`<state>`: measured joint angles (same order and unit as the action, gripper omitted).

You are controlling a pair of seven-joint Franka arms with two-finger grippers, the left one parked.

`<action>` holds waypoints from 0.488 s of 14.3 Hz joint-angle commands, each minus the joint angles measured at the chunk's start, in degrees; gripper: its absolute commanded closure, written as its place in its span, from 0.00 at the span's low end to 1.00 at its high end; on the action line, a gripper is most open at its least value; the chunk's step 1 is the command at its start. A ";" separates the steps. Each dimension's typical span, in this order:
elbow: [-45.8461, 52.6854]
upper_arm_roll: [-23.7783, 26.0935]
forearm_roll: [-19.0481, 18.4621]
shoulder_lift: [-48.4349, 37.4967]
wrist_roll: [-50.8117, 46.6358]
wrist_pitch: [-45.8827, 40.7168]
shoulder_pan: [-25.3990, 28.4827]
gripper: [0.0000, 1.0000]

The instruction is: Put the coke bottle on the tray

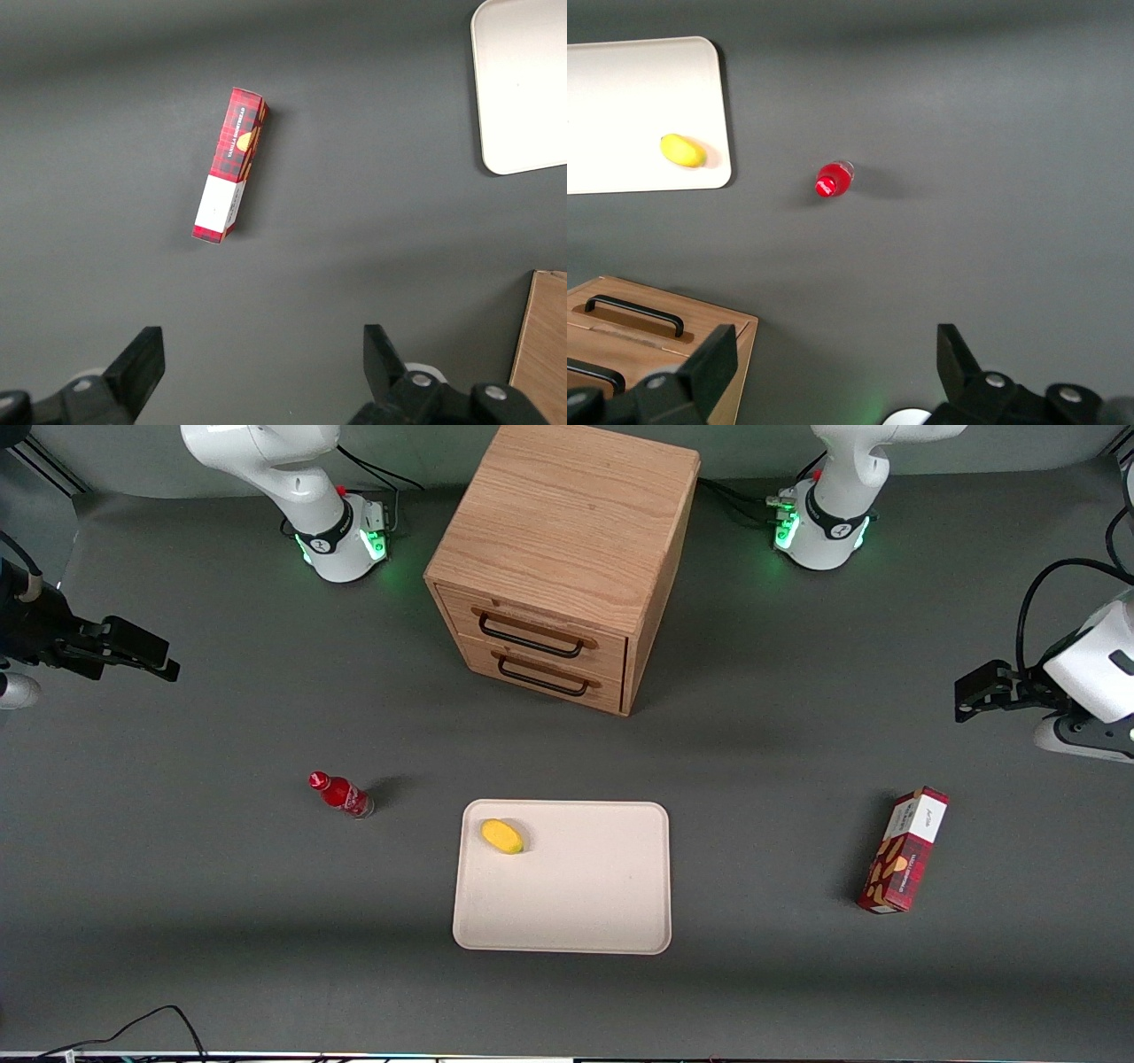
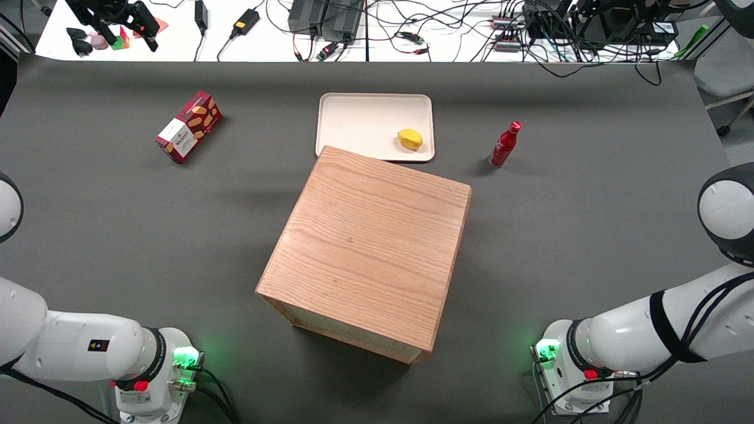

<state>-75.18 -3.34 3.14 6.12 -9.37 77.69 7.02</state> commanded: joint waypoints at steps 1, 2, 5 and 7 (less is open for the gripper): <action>-0.58 0.44 1.16 -0.67 0.84 -0.44 -0.52 0.00; -0.14 0.35 1.25 -0.67 0.93 -0.53 -0.61 0.00; 0.13 -0.17 1.34 -0.58 1.37 -0.70 -0.61 0.00; -0.14 -0.26 1.69 0.12 1.72 -0.70 -0.96 0.00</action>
<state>-75.17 -3.32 3.17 6.14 -9.30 77.67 6.76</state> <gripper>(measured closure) 0.000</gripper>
